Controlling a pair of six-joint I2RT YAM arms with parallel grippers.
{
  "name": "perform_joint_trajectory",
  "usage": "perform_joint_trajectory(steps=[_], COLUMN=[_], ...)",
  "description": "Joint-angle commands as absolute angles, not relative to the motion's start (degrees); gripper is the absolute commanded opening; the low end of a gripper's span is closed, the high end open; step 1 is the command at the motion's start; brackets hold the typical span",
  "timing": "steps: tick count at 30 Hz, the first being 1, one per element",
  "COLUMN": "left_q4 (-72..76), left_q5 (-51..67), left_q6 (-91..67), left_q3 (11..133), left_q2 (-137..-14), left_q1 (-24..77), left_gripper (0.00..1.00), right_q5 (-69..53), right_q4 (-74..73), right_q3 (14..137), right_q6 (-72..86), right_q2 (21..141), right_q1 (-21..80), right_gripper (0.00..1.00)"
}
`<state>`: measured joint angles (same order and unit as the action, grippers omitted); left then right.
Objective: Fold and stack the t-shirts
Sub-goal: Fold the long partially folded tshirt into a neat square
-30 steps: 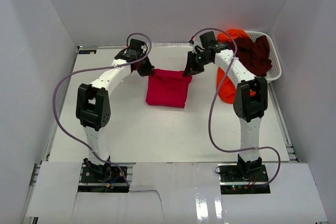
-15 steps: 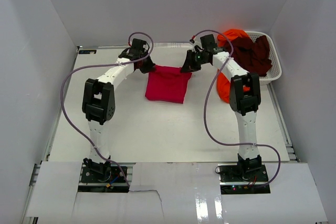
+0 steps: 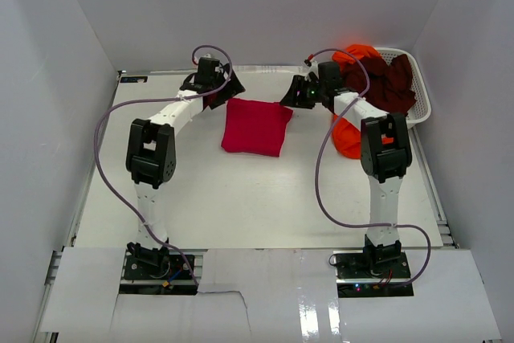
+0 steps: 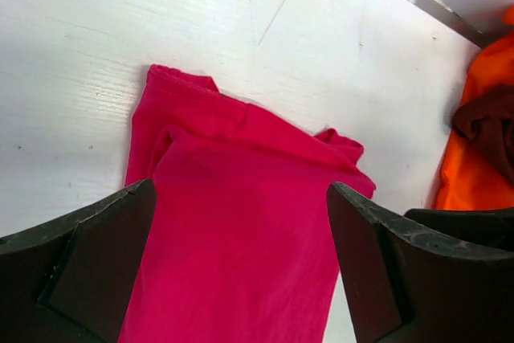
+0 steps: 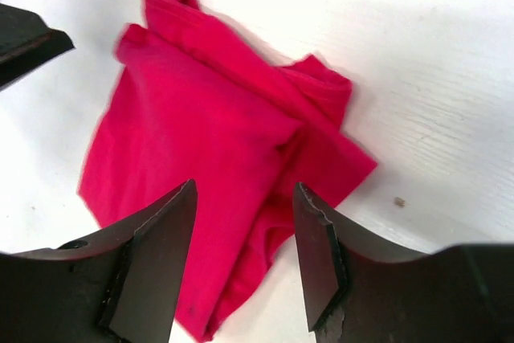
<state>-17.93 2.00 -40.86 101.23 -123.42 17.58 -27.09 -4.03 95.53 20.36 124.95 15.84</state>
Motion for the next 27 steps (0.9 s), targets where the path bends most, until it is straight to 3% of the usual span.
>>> perform_joint_trajectory(steps=[1,10,16,22,25,27], left_q4=[-12.8,-8.9,-4.5,-4.5,-5.0,-5.1], left_q5=[0.9,4.4,30.9,42.6,44.6,45.9], left_q6=[-37.5,-26.5,-29.6,-30.4,-30.1,-29.7], left_q3=[98.5,88.1,91.8,98.9,99.9,100.1], left_q2=[-111.8,-108.0,-114.1,-120.8,-123.9,-126.1], left_q1=[17.4,16.9,7.7,5.9,5.9,5.9], left_gripper=[0.98,0.98,0.98,0.98,0.98,0.98], right_q5=[-27.3,-30.7,-40.1,-46.6,-49.4,-50.1], right_q4=[4.3,0.4,2.2,5.4,7.0,7.6], right_q3=[93.7,96.9,104.3,109.2,111.4,112.2], right_q6=[19.1,17.1,20.6,25.8,29.0,29.6], right_q2=[117.6,122.3,128.9,134.3,137.7,139.8], right_q1=[16.2,16.9,16.8,16.8,16.9,16.9], right_gripper=[0.58,0.58,0.56,0.52,0.48,0.3])
